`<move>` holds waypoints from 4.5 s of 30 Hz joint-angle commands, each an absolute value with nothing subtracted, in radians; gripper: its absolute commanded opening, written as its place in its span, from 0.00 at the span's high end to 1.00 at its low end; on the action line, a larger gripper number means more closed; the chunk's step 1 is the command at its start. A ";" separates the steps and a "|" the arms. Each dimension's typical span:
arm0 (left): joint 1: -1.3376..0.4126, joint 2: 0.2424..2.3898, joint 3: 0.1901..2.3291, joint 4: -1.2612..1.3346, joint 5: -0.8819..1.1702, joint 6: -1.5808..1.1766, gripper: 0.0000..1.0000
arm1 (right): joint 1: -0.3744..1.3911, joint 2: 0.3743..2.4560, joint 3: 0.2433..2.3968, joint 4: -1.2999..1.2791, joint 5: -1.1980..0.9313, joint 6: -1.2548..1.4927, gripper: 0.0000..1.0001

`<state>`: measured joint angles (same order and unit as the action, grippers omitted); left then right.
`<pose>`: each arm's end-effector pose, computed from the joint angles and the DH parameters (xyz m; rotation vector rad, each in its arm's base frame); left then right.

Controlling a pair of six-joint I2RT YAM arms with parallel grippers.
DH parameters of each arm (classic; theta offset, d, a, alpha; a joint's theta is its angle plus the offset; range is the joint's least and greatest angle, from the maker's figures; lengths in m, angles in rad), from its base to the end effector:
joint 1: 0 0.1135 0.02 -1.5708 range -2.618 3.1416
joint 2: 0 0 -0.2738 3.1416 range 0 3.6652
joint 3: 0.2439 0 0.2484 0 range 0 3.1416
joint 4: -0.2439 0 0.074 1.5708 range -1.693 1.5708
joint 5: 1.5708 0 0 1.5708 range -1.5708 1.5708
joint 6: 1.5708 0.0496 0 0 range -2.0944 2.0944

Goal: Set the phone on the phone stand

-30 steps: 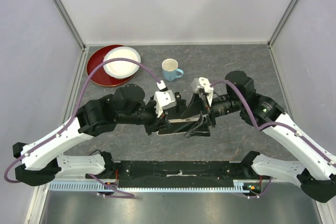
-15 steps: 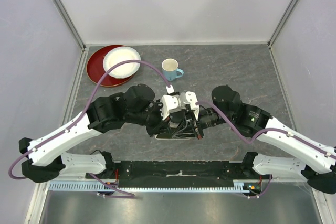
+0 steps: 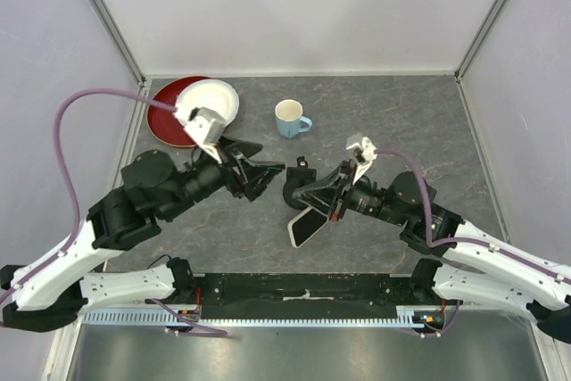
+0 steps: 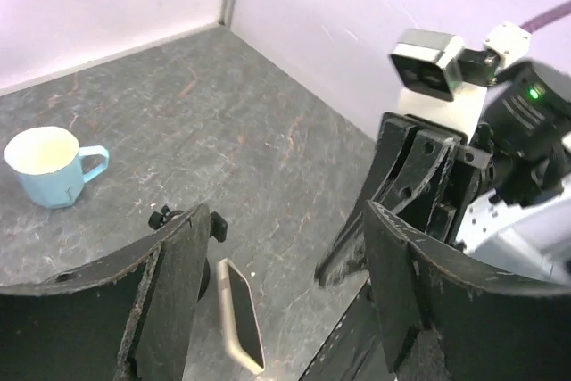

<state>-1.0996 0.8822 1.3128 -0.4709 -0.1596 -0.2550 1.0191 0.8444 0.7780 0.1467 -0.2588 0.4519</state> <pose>0.0810 -0.1416 0.4751 0.5724 1.5896 -0.9090 0.0962 0.1806 0.3718 -0.6807 1.5093 1.3503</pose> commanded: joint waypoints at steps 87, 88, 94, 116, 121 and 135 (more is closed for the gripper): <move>-1.075 0.998 0.293 0.450 -0.095 -0.816 0.98 | 0.992 0.604 0.687 -0.362 0.138 0.448 0.27; -1.072 0.977 0.328 0.292 -0.072 -0.748 0.98 | 0.991 0.612 0.696 -0.370 0.144 0.431 0.27; -1.069 0.911 0.662 -0.154 0.078 -0.501 0.98 | 0.991 0.640 0.793 -0.380 -0.022 0.275 0.25; -1.069 0.943 1.270 -0.822 0.328 -0.002 0.98 | 1.015 1.154 1.152 -0.565 -0.779 -0.058 0.58; -1.069 0.986 1.307 -0.804 0.324 0.031 0.98 | 1.020 1.135 1.109 -0.473 -0.827 -0.003 0.80; -0.971 0.951 1.318 -0.565 0.097 -0.169 0.50 | 1.032 0.904 0.783 0.194 -0.335 0.460 1.00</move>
